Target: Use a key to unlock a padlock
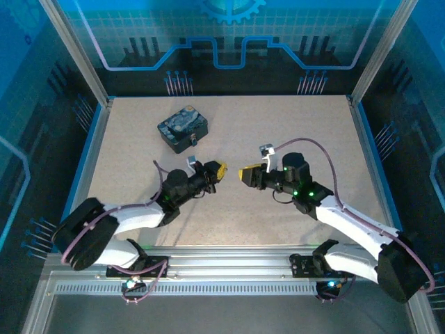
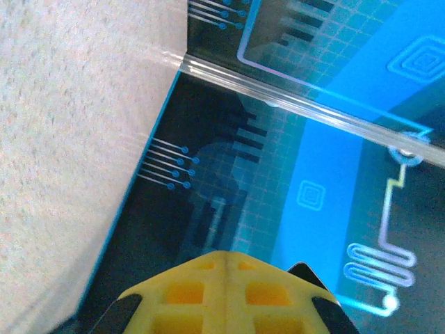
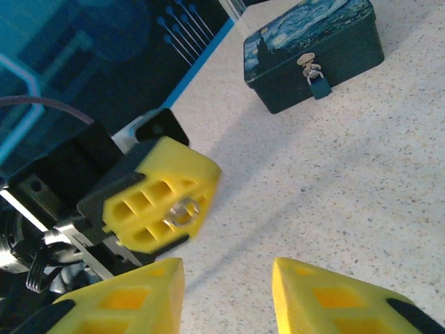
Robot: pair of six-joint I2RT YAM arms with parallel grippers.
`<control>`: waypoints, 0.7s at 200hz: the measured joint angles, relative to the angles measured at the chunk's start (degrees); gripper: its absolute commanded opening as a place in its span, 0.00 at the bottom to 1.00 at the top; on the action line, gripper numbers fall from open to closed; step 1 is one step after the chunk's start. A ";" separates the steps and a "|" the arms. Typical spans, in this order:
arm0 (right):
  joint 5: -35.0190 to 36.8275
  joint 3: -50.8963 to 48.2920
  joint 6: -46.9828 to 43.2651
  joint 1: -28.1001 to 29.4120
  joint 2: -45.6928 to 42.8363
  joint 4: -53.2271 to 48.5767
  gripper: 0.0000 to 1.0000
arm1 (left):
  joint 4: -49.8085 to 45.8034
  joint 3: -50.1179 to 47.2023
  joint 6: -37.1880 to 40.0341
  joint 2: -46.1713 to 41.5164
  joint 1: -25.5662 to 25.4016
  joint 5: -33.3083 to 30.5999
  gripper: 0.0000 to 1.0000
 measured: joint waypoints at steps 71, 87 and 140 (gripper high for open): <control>-14.05 -4.74 10.25 -4.90 0.17 17.94 0.51 | -25.44 11.67 33.46 -16.94 0.48 -1.07 0.00; -16.09 -4.74 12.94 -4.94 0.83 22.64 0.51 | -24.96 11.67 37.57 -17.11 0.46 -0.90 0.00; -17.33 -2.80 17.07 -3.13 2.75 29.33 0.51 | -21.33 11.65 46.14 -16.50 -0.96 0.09 0.00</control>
